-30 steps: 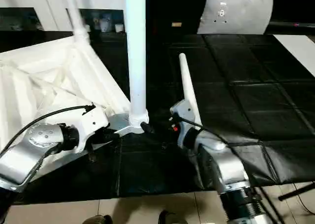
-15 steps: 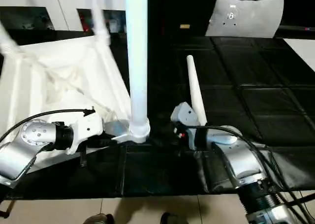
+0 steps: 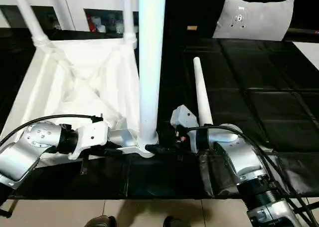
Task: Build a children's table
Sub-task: Rotate leg to tighten
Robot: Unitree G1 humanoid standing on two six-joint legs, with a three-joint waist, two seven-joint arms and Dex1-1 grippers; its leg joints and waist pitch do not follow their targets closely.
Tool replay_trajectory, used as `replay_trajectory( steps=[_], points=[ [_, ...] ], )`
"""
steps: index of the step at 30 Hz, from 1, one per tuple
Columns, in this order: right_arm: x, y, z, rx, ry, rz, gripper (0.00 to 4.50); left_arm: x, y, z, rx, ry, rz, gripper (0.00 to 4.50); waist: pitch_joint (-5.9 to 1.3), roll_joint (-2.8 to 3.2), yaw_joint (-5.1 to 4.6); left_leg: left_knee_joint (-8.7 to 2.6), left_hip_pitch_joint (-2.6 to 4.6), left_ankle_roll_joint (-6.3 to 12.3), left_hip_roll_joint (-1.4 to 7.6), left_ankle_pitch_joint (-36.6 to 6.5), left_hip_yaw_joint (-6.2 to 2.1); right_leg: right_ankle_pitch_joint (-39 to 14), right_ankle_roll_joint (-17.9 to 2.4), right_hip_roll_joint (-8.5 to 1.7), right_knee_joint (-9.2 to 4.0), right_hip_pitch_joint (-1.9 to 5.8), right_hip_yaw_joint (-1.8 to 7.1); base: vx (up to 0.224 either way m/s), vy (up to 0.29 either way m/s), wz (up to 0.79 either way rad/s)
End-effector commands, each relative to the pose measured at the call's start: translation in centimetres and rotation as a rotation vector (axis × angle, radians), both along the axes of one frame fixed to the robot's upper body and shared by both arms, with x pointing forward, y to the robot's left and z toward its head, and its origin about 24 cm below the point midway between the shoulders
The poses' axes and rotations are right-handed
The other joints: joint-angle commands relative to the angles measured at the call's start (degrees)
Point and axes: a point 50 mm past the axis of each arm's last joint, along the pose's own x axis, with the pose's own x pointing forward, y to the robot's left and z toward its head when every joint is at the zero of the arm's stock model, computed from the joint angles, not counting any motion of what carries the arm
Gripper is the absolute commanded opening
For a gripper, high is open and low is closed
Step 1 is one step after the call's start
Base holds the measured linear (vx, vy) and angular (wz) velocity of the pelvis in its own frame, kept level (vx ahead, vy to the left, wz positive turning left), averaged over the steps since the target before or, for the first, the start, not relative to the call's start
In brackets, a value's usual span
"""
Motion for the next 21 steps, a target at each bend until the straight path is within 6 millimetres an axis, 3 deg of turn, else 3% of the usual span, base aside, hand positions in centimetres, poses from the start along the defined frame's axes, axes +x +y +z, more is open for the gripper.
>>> replay_trajectory(
  steps=[1,10,18,21],
  points=[
    [0.07,0.16,0.17,0.007,0.006,0.021,3.52,-0.84,-1.09,-0.97,0.045,0.039,-0.096,0.00,-4.48,0.83,-0.50,-3.40,0.46,2.14,2.11,-11.52,-0.28,-15.53,-12.33,-3.88,-3.13,3.03,2.50,0.000,0.000,0.00],
    [0.27,0.89,0.13,0.017,0.000,0.040,2.78,-1.00,-1.19,-1.04,0.056,0.040,-0.120,0.00,-4.49,0.79,-0.52,-3.38,0.43,2.03,2.10,-11.30,-0.27,-15.39,-12.39,-3.87,-3.07,3.02,2.50,0.000,0.000,0.00],
    [0.07,0.87,-0.09,0.017,0.014,0.051,2.68,-1.01,-1.17,-1.17,0.061,0.044,-0.119,0.00,-4.49,0.84,-0.51,-3.39,0.48,1.95,2.11,-11.41,-0.28,-15.39,-12.33,-3.86,-3.03,3.01,2.50,0.000,0.000,0.00],
    [-0.33,0.87,-0.55,0.021,0.042,0.021,2.68,-0.88,-1.21,-1.08,0.027,0.059,-0.078,0.00,-4.49,1.16,-0.49,-3.37,0.51,1.82,2.09,-11.65,-0.29,-15.10,-12.49,-3.85,-3.03,2.99,2.52,0.000,0.000,0.00]
  ],
)
